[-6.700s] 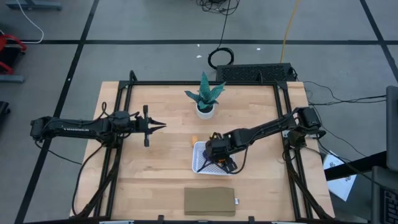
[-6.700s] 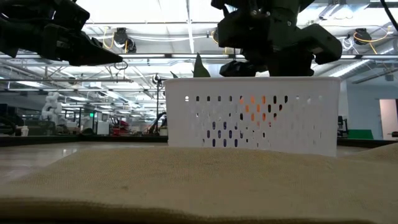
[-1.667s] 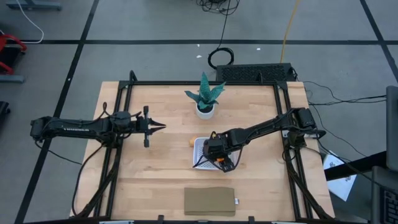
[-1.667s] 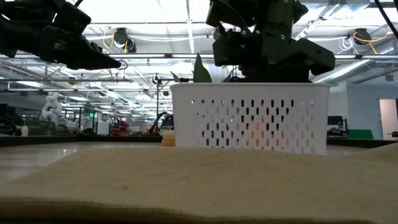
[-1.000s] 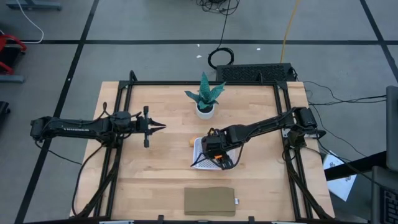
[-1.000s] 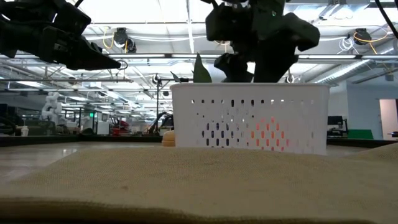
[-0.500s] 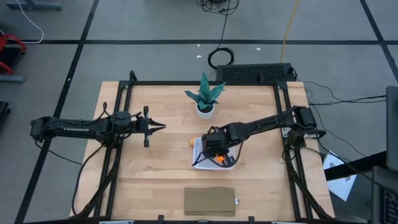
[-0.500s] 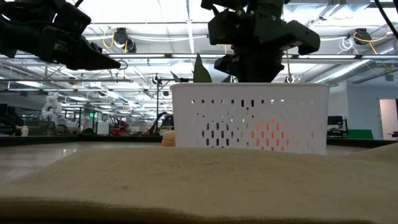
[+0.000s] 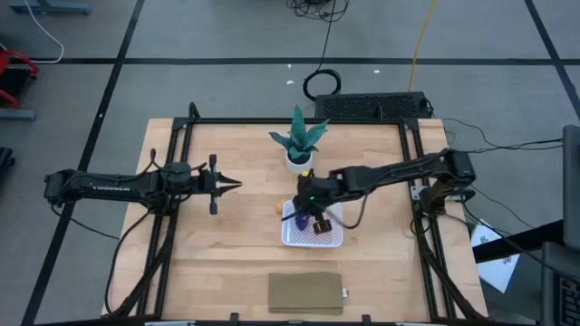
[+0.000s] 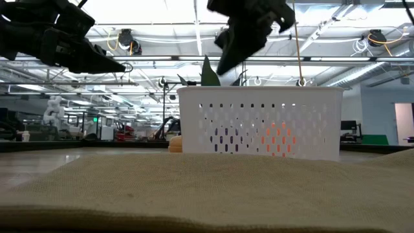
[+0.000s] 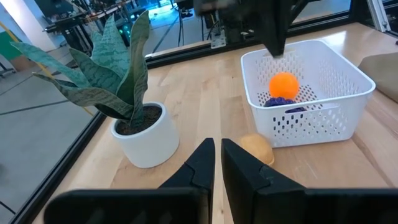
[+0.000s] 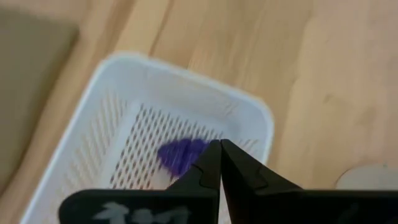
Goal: Pick and placing Produce into tupperware
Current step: Put the brown potato into the white bin
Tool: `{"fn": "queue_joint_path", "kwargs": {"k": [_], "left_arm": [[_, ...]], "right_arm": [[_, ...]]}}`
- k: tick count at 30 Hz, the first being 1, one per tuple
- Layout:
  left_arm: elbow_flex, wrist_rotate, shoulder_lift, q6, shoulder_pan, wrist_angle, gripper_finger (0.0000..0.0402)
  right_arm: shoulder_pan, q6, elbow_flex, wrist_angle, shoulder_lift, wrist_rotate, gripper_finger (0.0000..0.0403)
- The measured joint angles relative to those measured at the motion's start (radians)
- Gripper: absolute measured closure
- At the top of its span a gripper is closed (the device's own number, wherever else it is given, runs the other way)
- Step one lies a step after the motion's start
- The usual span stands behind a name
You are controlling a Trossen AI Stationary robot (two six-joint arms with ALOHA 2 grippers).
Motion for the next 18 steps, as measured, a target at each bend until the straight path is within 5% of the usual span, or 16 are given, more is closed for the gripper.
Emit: {"fn": "queue_joint_path", "kwargs": {"k": [18], "left_arm": [[0.0,0.0,0.0,0.0,0.0,-0.017,0.0369]], "right_arm": [[-0.131,0.213,-0.69,0.738,-0.645,0.067,0.0403]]}}
